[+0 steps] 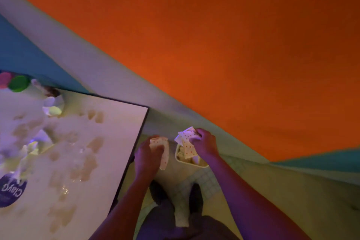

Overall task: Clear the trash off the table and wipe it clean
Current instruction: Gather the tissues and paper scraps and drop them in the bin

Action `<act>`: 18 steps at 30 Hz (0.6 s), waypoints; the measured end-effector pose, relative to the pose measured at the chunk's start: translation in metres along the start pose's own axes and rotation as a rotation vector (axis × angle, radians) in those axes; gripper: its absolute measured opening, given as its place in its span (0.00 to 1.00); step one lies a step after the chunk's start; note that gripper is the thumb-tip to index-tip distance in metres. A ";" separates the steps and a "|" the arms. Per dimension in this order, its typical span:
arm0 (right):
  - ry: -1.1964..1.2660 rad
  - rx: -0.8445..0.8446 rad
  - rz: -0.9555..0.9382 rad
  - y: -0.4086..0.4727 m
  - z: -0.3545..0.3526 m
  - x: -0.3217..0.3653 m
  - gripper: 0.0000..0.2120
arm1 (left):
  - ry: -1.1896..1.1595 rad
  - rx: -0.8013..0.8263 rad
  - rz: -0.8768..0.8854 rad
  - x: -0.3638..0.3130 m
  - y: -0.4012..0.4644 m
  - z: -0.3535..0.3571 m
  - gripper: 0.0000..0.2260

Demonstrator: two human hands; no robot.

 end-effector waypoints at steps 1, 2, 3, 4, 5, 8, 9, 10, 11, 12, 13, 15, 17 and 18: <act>0.001 -0.021 0.032 -0.004 -0.008 -0.013 0.11 | 0.018 0.026 0.019 -0.004 -0.003 0.009 0.17; 0.000 -0.037 0.048 -0.007 -0.013 -0.020 0.11 | 0.031 0.042 0.030 -0.004 -0.005 0.015 0.17; -0.004 -0.050 0.067 -0.010 -0.019 -0.027 0.12 | 0.039 0.060 0.036 -0.004 -0.006 0.021 0.17; -0.008 -0.065 0.096 -0.015 -0.024 -0.037 0.14 | 0.053 0.087 0.039 -0.004 -0.007 0.028 0.17; -0.014 -0.073 0.123 -0.019 -0.028 -0.044 0.15 | 0.062 0.106 0.037 -0.004 -0.008 0.033 0.17; -0.037 -0.103 0.177 -0.030 -0.036 -0.061 0.16 | 0.076 0.160 0.055 -0.002 -0.006 0.048 0.16; -0.037 -0.115 0.206 -0.035 -0.037 -0.066 0.16 | 0.085 0.186 0.065 0.000 -0.005 0.053 0.16; -0.032 -0.127 0.226 -0.038 -0.037 -0.070 0.15 | 0.091 0.206 0.069 0.002 -0.004 0.056 0.16; -0.029 -0.141 0.244 -0.043 -0.036 -0.073 0.14 | 0.099 0.227 0.072 0.006 -0.002 0.058 0.16; -0.035 -0.153 0.265 -0.047 -0.035 -0.076 0.14 | 0.108 0.248 0.076 0.009 0.000 0.061 0.16; -0.044 -0.157 0.281 -0.051 -0.033 -0.079 0.14 | 0.120 0.262 0.080 0.013 0.002 0.063 0.15; -0.056 -0.153 0.302 -0.056 -0.022 -0.086 0.14 | 0.153 0.293 0.084 0.024 0.010 0.069 0.15; -0.058 -0.144 0.315 -0.059 -0.012 -0.092 0.13 | 0.175 0.325 0.092 0.032 0.015 0.074 0.15; -0.058 -0.138 0.328 -0.061 -0.007 -0.094 0.13 | 0.184 0.335 0.090 0.038 0.018 0.075 0.15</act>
Point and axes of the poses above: each hand's wrist, its own y-axis towards the middle knuckle, its own z-axis out of the palm, x = y × z, the point moved 3 cm from there along y, towards the middle knuckle, and after that the axes turned 6 degrees about -z, right-handed, at the moved point
